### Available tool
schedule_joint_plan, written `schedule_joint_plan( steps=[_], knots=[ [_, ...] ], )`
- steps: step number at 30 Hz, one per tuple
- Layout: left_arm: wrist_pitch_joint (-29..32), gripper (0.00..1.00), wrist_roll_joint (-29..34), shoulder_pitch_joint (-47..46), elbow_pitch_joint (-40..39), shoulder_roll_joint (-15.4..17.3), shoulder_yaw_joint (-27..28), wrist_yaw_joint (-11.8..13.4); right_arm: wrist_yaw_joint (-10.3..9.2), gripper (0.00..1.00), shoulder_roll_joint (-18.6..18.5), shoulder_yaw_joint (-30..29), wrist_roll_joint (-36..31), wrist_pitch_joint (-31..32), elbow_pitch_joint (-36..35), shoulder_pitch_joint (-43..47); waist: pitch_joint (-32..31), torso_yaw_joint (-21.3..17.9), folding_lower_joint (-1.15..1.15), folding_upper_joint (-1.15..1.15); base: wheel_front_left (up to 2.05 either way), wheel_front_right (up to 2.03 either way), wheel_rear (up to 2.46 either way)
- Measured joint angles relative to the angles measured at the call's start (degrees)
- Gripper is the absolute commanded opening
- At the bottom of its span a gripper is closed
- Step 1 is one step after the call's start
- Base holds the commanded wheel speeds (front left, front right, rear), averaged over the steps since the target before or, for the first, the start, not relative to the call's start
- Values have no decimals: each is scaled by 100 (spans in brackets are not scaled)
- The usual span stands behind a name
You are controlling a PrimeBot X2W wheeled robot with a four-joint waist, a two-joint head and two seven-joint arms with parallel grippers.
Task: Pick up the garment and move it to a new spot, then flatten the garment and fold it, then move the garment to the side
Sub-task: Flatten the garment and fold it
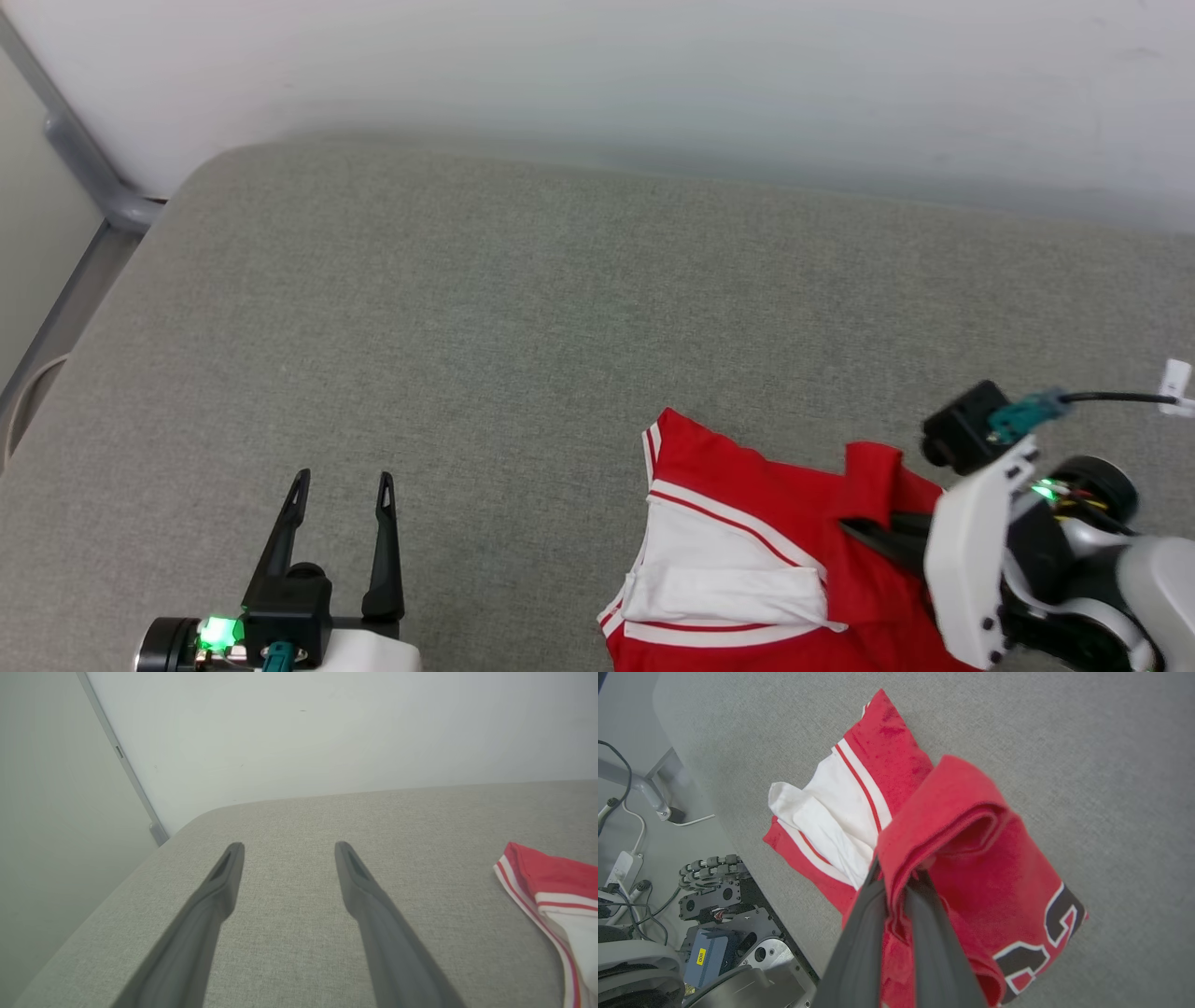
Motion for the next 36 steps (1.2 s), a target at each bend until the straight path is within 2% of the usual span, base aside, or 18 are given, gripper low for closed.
schedule_joint_plan(
  steps=[12, 18, 19, 27, 29, 30, 36],
  knots=[
    [0, 100, 7, -263, 18, -57, -107, -22, 0, 0, 516, 1731, -74, -349, 1096, -1691, 331, 251, 0, 0, 0, 0, 0],
    [0, 100, 5, -384, 27, -87, -157, -22, 0, 0, 845, 2490, -163, -558, 1893, -2311, 500, 343, 0, 0, 0, 0, 0],
    [0, 100, 7, -443, 47, -100, -186, -21, 0, 0, 935, 2794, -167, -591, 2334, -2485, 588, 385, 0, 0, 0, 0, 0],
    [0, 100, 9, -561, 158, -134, -234, 7, 0, 0, 1068, 3360, 20, -924, 3215, -2688, 648, 394, 1, 0, 0, 0, 0],
    [0, 100, 9, -560, 174, -125, -232, 7, 0, 40, 1084, 3431, 156, -1090, 3247, -2701, 605, 353, 0, 0, 0, 0, 0],
    [0, 100, 8, -556, 185, -116, -229, 7, 1, 100, 1077, 3470, 169, -1192, 3242, -2707, 577, 334, 1, 0, 0, 0, 0],
    [0, 100, 13, -452, 196, -67, -231, 8, 0, 100, 771, 3377, 381, -2006, 2846, -2700, 376, 195, 0, 0, 0, 0, 0]
  ],
)
